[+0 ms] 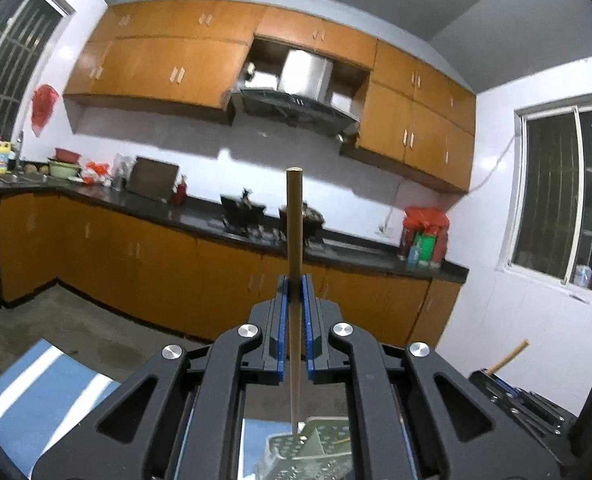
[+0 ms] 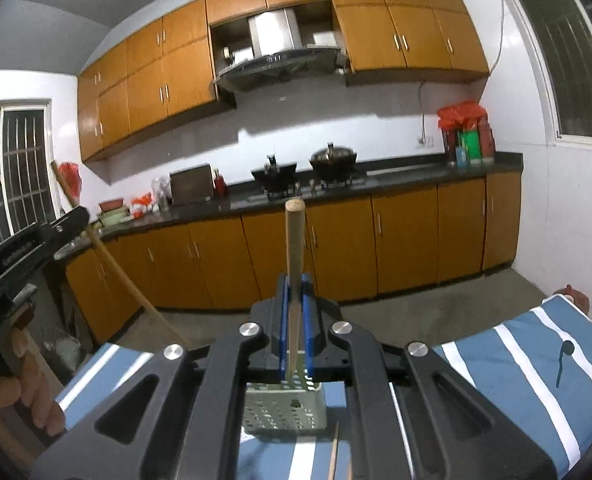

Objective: Organize utensils
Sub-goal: 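Lift the held chopsticks with both tools and carry them over the green holder, then open both tools to drop the chopsticks into the green holder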

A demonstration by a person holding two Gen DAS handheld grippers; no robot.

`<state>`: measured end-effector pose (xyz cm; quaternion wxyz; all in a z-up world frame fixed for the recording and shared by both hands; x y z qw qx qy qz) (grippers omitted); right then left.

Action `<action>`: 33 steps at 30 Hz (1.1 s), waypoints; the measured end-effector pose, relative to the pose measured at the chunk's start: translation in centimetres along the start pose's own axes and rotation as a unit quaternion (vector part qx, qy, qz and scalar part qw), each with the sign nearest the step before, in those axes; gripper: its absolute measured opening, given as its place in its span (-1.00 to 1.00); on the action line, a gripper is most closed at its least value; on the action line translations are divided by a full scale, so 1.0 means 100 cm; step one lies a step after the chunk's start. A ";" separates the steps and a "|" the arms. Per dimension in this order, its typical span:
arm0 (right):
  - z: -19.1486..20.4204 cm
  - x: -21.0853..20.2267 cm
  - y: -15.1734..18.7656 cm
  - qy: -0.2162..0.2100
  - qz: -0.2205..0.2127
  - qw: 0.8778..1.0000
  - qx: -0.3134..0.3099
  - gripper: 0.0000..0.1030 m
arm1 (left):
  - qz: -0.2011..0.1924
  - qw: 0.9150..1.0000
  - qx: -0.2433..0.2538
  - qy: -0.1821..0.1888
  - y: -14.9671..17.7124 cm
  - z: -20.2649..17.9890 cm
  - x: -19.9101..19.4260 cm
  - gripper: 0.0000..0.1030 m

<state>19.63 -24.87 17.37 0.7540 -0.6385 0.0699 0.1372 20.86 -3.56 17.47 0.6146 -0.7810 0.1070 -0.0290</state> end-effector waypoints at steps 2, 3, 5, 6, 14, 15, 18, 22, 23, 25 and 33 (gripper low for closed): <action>0.001 0.013 0.008 0.004 0.013 1.000 -0.005 -0.84 | 0.021 1.000 0.001 0.003 0.015 -0.001 0.013 -0.85; 0.000 0.017 0.013 0.004 0.019 1.000 -0.005 -0.84 | 0.034 0.999 0.001 0.002 0.025 -0.002 0.021 -0.85; -0.001 0.030 0.022 0.005 0.035 0.999 -0.007 -0.84 | 0.060 0.998 0.000 0.002 0.044 -0.001 0.035 -0.85; -0.001 0.032 0.026 0.005 0.038 0.999 -0.007 -0.84 | 0.067 0.998 0.000 0.002 0.049 0.001 0.037 -0.85; -0.003 0.042 0.045 0.003 0.056 0.998 -0.002 -0.70 | 0.119 0.993 -0.012 0.013 0.074 0.011 0.048 -0.78; -0.003 0.041 0.044 0.003 0.053 0.999 -0.002 -0.55 | 0.119 0.993 -0.012 0.013 0.073 0.012 0.046 -0.70; -0.004 0.029 0.039 0.006 0.036 0.999 -0.004 -0.34 | 0.107 0.994 -0.013 0.006 0.065 0.015 0.039 -0.01; -0.014 0.005 0.033 0.015 0.015 1.000 0.006 -0.22 | 0.090 0.996 -0.012 0.006 0.053 0.018 0.020 0.11; -0.017 0.000 0.033 0.017 0.013 1.000 0.012 -0.21 | 0.087 0.996 -0.013 0.006 0.051 0.019 0.016 0.15; -0.029 -0.013 0.034 0.024 0.009 0.999 0.026 -0.20 | 0.080 0.997 -0.014 0.003 0.047 0.023 0.005 0.21; -0.083 -0.011 0.102 0.081 0.104 0.990 0.057 -0.16 | 0.117 0.990 -0.002 -0.082 0.078 0.077 -0.039 0.35</action>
Point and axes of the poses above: each gripper's, at about its wrist camera, not at the fingertips, and x roughly the way its jaws point, z to its left, y to its underside, the point moved 3 cm from there along x, roughly the way its jaws point
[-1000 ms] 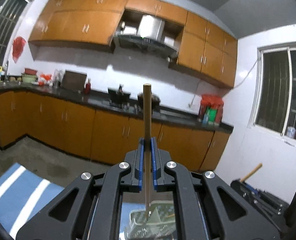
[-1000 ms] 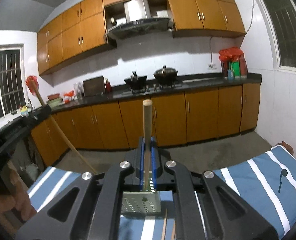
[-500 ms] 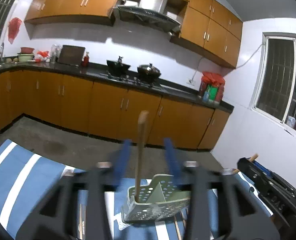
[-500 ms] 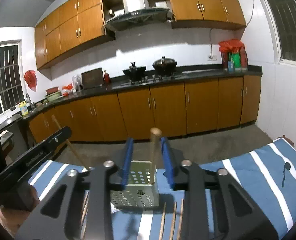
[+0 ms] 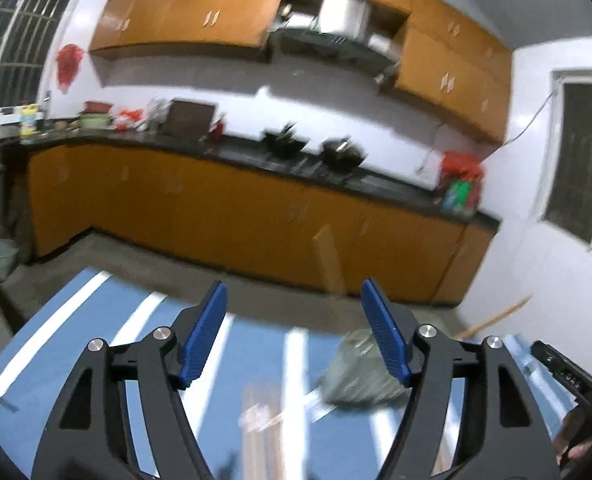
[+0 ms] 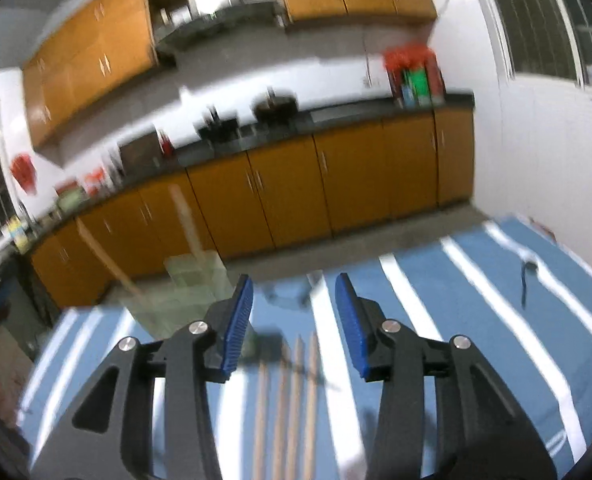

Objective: Organize utensils
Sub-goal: 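Open both tools to drop the chopsticks into the green holder, then move both open tools back down to the remaining chopsticks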

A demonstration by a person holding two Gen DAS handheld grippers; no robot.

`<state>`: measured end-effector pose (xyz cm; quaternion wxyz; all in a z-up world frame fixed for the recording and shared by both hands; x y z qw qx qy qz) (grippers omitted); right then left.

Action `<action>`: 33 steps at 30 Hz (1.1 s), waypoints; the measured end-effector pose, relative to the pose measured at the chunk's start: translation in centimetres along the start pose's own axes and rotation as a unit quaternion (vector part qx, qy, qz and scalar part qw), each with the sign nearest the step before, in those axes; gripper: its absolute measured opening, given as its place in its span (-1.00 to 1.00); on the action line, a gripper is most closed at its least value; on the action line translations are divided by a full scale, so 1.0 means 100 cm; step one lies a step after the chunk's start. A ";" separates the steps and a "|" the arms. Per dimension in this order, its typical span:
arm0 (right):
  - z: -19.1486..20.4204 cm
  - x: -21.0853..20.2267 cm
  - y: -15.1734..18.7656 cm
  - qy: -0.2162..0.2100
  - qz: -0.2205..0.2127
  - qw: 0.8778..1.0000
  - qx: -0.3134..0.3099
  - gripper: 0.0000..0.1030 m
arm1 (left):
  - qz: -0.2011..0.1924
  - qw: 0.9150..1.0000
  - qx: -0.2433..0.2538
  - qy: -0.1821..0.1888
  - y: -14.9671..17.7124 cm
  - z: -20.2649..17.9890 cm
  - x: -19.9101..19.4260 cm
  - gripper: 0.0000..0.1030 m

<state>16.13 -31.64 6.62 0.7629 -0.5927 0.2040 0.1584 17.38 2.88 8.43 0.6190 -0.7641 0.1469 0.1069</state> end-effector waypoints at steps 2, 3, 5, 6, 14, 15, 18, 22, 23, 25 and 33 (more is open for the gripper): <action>-0.010 0.020 0.030 0.007 0.055 0.998 -0.001 -0.16 | 0.030 0.999 0.008 -0.028 0.021 0.016 0.004 0.35; -0.011 0.027 0.040 0.007 0.074 0.997 -0.002 -0.18 | 0.055 0.998 0.011 -0.041 0.037 0.026 0.008 0.35; -0.011 0.041 0.070 0.008 0.119 0.993 -0.010 -0.29 | 0.097 0.993 0.014 -0.061 0.063 0.041 0.016 0.34; -0.010 0.046 0.086 0.005 0.141 0.990 -0.016 -0.35 | 0.114 0.991 0.014 -0.067 0.075 0.046 0.019 0.34; 0.003 0.052 0.145 0.002 0.189 0.981 -0.052 -0.50 | 0.198 0.979 0.023 -0.050 0.133 0.057 0.025 0.05; 0.003 0.053 0.146 0.006 0.189 0.980 -0.057 -0.70 | 0.205 0.978 0.024 -0.044 0.137 0.054 0.025 0.03; 0.001 0.056 0.145 0.018 0.193 0.979 -0.061 -0.84 | 0.220 0.975 0.026 -0.030 0.148 0.046 0.027 -0.09; -0.013 0.056 0.140 0.029 0.188 0.981 -0.047 -0.84 | 0.236 0.971 0.025 -0.013 0.158 0.040 0.030 -0.24; -0.014 0.055 0.140 0.029 0.187 0.981 -0.045 -0.84 | 0.240 0.970 0.025 -0.007 0.162 0.038 0.030 -0.28; -0.015 0.055 0.139 0.030 0.186 0.981 -0.046 -0.84 | 0.245 0.969 0.027 0.001 0.165 0.035 0.030 -0.31; -0.015 0.056 0.140 0.033 0.182 0.981 -0.053 -0.84 | 0.268 0.962 0.056 -0.008 0.177 0.024 0.038 -0.46</action>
Point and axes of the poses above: each gripper's, at about its wrist camera, not at the fingertips, and x roughly the way its jaws point, z to its left, y to its underside, the point moved 3 cm from there along x, roughly the way its jaws point
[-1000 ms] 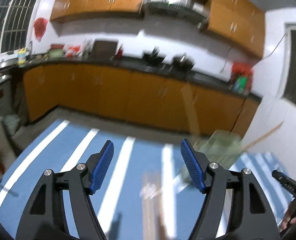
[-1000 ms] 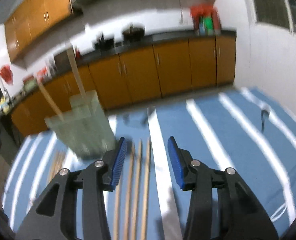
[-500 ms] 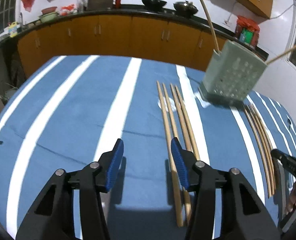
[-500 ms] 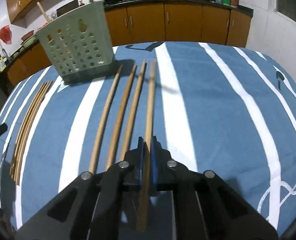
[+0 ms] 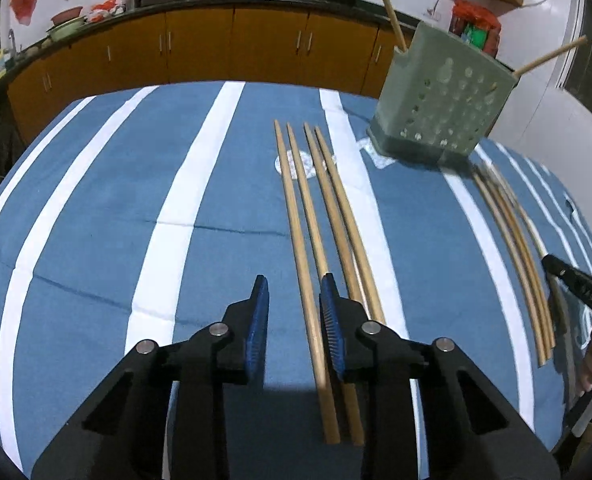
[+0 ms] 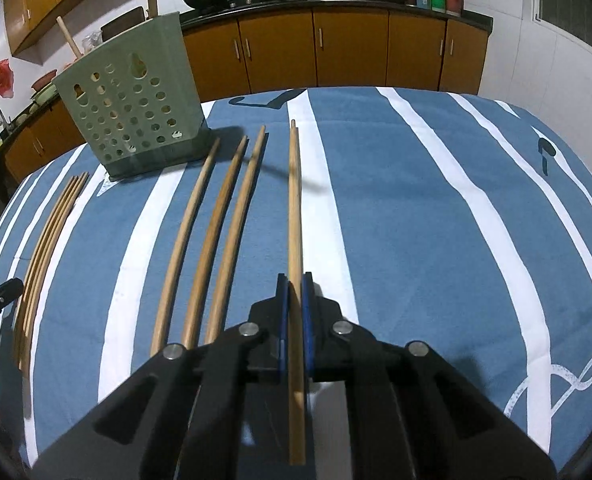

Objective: Organize utensils
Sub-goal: 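Move both open tools back down to the remaining chopsticks, then close the left tool on a chopstick while the right tool grasps another chopstick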

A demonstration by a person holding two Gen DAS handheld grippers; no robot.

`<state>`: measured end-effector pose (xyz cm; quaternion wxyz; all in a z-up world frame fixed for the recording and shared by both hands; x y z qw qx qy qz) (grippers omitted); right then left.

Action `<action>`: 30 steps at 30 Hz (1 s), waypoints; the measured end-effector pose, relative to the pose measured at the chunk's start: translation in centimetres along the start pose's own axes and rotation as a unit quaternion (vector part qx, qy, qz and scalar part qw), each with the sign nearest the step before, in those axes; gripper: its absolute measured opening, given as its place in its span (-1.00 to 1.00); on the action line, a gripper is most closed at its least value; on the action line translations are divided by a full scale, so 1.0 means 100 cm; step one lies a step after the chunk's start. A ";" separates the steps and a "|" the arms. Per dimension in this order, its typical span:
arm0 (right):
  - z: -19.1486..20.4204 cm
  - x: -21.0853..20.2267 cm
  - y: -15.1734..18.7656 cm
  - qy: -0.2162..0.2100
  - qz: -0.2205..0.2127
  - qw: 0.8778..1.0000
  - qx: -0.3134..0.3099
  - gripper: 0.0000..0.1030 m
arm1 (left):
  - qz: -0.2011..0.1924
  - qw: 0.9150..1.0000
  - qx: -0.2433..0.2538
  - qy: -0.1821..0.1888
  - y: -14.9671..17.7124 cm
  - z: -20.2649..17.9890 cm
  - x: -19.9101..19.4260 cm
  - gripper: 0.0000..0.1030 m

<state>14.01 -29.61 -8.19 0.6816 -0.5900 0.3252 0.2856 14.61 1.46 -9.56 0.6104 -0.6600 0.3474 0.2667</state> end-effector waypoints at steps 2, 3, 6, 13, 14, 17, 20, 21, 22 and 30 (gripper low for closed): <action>0.000 0.000 0.000 0.001 0.000 1.000 -0.001 -0.84 | 0.000 1.000 0.006 -0.008 0.001 -0.001 0.000 -0.48; 0.000 -0.001 0.001 0.003 0.001 1.000 -0.002 -0.83 | 0.000 1.000 0.008 -0.010 0.000 -0.001 0.000 -0.48; 0.001 -0.002 0.002 0.003 -0.001 1.000 -0.003 -0.79 | 0.000 1.000 0.012 -0.017 -0.001 -0.003 0.002 -0.50; 0.015 -0.001 0.002 -0.009 -0.002 1.000 -0.026 -0.83 | -0.004 0.999 0.017 -0.031 -0.009 -0.002 0.007 -0.85; 0.016 0.000 0.001 -0.006 -0.004 1.000 -0.030 -0.83 | -0.004 0.999 0.012 -0.033 -0.011 0.001 0.008 -0.85; 0.013 0.003 -0.003 0.006 -0.010 1.000 -0.026 -0.83 | -0.007 0.999 -0.002 -0.046 -0.015 0.015 0.010 -0.85; 0.003 0.007 -0.011 0.019 -0.012 1.000 -0.009 -0.83 | -0.010 0.999 -0.011 -0.045 -0.016 0.022 0.009 -0.84; 0.001 0.008 -0.012 0.021 -0.012 1.000 -0.006 -0.83 | -0.010 0.999 -0.013 -0.044 -0.015 0.023 0.009 -0.84; -0.001 0.009 -0.013 0.022 -0.012 1.000 -0.001 -0.83 | -0.010 0.999 -0.012 -0.045 -0.015 0.022 0.009 -0.84; -0.002 0.010 -0.013 0.022 -0.012 1.000 0.001 -0.82 | -0.009 0.999 -0.009 -0.051 -0.016 0.020 0.010 -0.84</action>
Point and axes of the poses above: each gripper's, at about its wrist camera, not at the fingertips, and x roughly the way its jaws point, z to its left, y to its underside, the point moved 3 cm from there along x, roughly the way its jaws point
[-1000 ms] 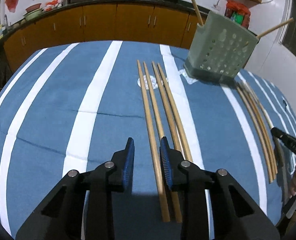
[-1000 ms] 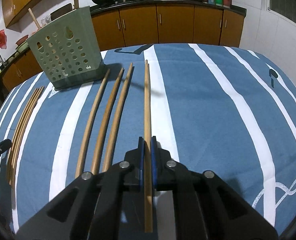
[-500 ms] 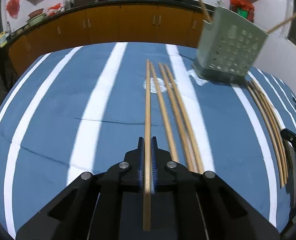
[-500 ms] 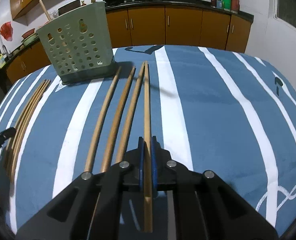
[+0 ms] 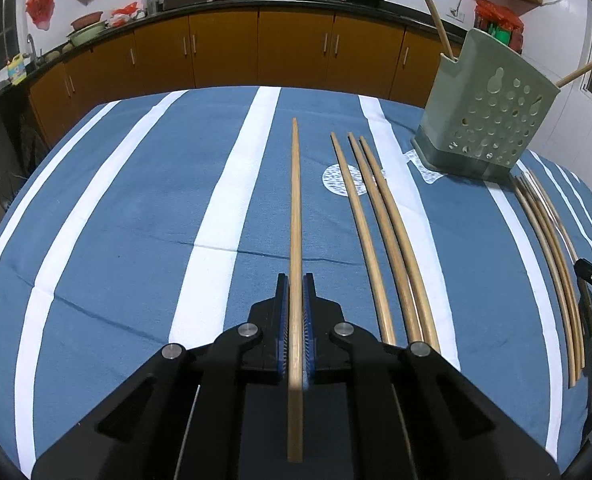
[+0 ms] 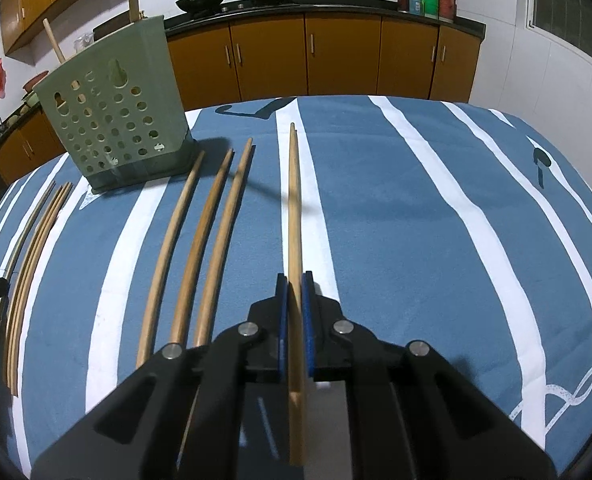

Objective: Organize utensils
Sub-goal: 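Close the left tool on a chopstick while the right tool grasps another chopstick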

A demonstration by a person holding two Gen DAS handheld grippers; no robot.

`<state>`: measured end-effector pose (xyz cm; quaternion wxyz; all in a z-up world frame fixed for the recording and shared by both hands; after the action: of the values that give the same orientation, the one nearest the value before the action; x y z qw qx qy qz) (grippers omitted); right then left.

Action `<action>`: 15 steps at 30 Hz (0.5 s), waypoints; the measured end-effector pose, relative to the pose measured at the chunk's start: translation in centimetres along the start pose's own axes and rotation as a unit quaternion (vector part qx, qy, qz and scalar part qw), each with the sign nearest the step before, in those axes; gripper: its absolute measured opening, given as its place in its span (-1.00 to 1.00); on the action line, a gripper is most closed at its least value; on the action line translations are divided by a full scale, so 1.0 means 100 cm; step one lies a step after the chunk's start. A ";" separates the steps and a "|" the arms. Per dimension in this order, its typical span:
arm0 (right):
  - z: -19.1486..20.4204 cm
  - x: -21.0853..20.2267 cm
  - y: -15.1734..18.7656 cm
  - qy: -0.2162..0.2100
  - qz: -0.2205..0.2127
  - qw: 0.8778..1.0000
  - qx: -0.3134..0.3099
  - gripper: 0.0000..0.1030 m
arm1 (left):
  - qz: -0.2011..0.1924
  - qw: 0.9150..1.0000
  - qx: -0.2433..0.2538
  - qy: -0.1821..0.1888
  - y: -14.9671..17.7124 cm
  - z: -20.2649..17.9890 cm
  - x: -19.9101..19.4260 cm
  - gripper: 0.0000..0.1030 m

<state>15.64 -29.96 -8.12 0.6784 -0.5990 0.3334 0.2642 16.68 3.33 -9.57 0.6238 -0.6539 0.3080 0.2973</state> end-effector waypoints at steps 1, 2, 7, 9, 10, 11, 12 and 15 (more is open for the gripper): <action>0.000 0.000 0.000 0.000 0.000 1.000 0.000 -0.82 | 0.000 1.000 0.000 0.000 0.000 0.000 0.000 -0.84; 0.001 0.000 0.000 -0.001 0.000 1.000 0.001 -0.82 | 0.000 1.000 -0.001 0.001 0.000 0.000 0.000 -0.83; -0.001 0.001 0.000 -0.005 0.000 1.000 0.004 -0.82 | 0.000 1.000 -0.002 0.003 0.000 0.000 0.000 -0.83; -0.001 0.001 0.000 -0.005 0.000 1.000 0.004 -0.82 | 0.000 1.000 -0.003 0.003 0.000 0.000 0.000 -0.83; 0.000 0.001 0.000 -0.005 0.000 1.000 0.004 -0.82 | 0.000 1.000 -0.002 0.003 0.000 0.000 0.000 -0.83; 0.000 0.001 0.000 -0.005 0.000 1.000 0.004 -0.82 | 0.000 1.000 -0.002 0.002 0.000 0.000 0.000 -0.83; 0.000 0.001 0.000 -0.005 0.000 1.000 0.004 -0.82 | 0.000 1.000 -0.001 0.001 0.000 0.000 0.000 -0.83; 0.000 0.001 0.000 -0.004 0.000 1.000 0.003 -0.81 | 0.000 1.000 0.001 -0.002 0.000 -0.002 0.000 -0.82</action>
<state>15.69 -29.95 -8.24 0.6816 -0.5956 0.3316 0.2659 16.67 3.16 -9.62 0.6254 -0.6523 0.3071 0.2986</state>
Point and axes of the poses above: each gripper's, at about its wrist camera, not at the fingertips, and x roughly the way its jaws point, z to its left, y to its underside, the point moved 3 cm from there along x, roughly the way its jaws point
